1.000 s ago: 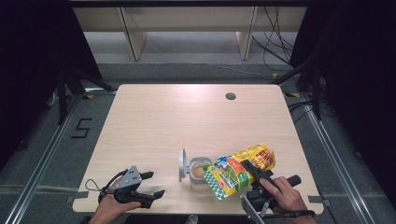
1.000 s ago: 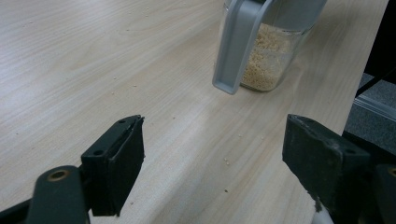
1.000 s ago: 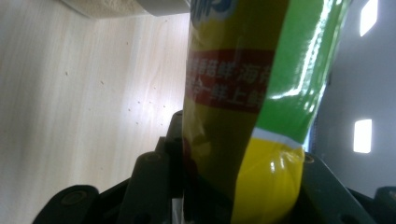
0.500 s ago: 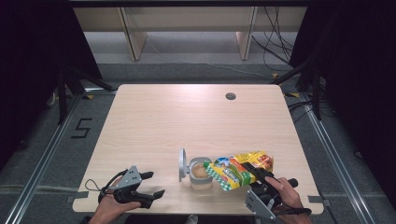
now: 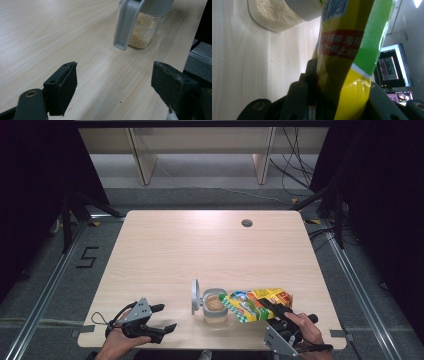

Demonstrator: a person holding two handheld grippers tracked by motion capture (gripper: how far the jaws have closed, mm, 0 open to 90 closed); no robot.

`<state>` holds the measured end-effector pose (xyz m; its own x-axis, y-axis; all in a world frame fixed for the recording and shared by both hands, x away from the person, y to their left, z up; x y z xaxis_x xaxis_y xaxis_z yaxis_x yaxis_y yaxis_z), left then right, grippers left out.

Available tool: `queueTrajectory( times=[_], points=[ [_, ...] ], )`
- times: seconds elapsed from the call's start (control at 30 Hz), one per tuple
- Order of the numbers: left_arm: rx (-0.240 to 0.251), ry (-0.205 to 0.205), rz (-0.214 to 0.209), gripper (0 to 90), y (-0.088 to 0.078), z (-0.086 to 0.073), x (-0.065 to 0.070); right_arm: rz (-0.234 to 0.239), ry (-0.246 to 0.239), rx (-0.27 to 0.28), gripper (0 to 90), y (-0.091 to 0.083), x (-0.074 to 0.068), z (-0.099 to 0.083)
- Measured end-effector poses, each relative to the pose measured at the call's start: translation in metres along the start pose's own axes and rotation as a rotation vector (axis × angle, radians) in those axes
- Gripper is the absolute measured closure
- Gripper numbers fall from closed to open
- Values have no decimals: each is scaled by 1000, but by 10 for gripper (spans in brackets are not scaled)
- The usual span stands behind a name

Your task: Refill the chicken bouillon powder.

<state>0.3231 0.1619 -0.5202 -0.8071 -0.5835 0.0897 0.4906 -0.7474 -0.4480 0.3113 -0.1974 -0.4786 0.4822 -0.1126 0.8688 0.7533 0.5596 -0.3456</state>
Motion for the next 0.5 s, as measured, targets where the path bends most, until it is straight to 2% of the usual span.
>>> queueTrajectory(
  times=[0.03, 0.13, 0.2, 0.23, 0.27, 0.3, 0.4, 0.5],
  points=[
    [1, 0, 1, 204, 0, 0, 0, -5, -20, 9, 717, -1, 2, 1],
    [0, 0, 0, 204, 0, 0, 0, -3, -18, 16, 719, -1, 3, 1],
    [1, -1, 0, 204, 0, 0, 0, -5, -8, 28, 722, -1, 4, 0],
    [0, 0, 0, 204, 0, 0, 0, 0, 35, 26, 722, -1, 1, -1],
    [0, 0, 0, 204, 0, 0, 0, -2, 37, 28, 722, -1, 2, -1],
    [0, 0, -1, 204, 0, 0, 0, -3, 8, 36, 722, -1, 4, 0],
    [0, 0, -1, 204, 0, 0, 0, -4, 8, 41, 723, -1, 4, 0],
    [0, -1, -1, 204, 0, 0, 0, -2, 47, 46, 723, -1, 3, -1]
  ],
)
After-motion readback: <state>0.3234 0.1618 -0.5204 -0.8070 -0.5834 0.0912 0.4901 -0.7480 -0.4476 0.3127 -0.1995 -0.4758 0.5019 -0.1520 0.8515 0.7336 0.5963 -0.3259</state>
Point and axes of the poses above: each handheld gripper's, and its own axes: y roughly forward along the jaws, z roughly out of its top, x roughly to its right, the point moved 5 cm from there along y, roughly forward along the jaws, and after that the axes turned 5 degrees about x, right-handed, at the moved point
